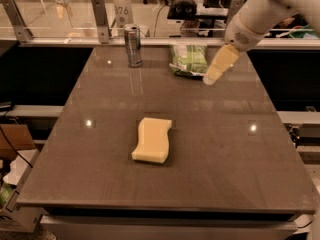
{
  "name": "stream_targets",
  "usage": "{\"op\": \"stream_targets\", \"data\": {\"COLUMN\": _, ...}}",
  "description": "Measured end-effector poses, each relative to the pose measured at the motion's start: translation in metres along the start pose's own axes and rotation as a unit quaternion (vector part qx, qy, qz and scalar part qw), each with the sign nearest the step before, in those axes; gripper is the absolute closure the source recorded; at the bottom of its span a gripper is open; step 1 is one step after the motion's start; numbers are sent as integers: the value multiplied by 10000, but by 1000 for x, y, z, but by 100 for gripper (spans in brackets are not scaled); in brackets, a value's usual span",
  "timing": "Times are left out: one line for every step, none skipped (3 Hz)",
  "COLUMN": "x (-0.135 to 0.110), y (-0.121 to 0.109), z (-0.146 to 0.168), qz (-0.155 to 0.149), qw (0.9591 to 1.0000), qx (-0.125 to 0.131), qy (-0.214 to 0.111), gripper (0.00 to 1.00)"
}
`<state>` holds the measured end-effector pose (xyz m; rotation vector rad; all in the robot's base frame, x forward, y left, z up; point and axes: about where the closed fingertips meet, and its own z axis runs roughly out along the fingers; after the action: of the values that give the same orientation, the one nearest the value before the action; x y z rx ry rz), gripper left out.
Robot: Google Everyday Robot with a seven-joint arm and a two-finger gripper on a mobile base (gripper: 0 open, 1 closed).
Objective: Move green jalapeno chip bag near sponge
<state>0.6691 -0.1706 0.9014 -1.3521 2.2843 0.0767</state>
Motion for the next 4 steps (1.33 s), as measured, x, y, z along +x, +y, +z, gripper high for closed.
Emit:
{"op": "stream_targets", "data": {"x": -13, "y": -20, "z": 31, "qz": 328, "qw": 9994, "qx": 41, "qy": -61, "gripper": 0}}
{"op": "stream_targets", "data": {"x": -19, "y": -41, "z": 56, "qz": 729, "qw": 9972, "qx": 132, "qy": -79, "gripper": 0}}
{"op": "stream_targets", "data": {"x": -24, "y": -48, "z": 77, "qz": 1008, "qw": 9948, "qx": 105, "qy": -109, "gripper": 0}}
{"op": "stream_targets", "data": {"x": -27, "y": -53, "z": 98, "qz": 1196, "qw": 9928, "qx": 55, "qy": -84, "gripper": 0}}
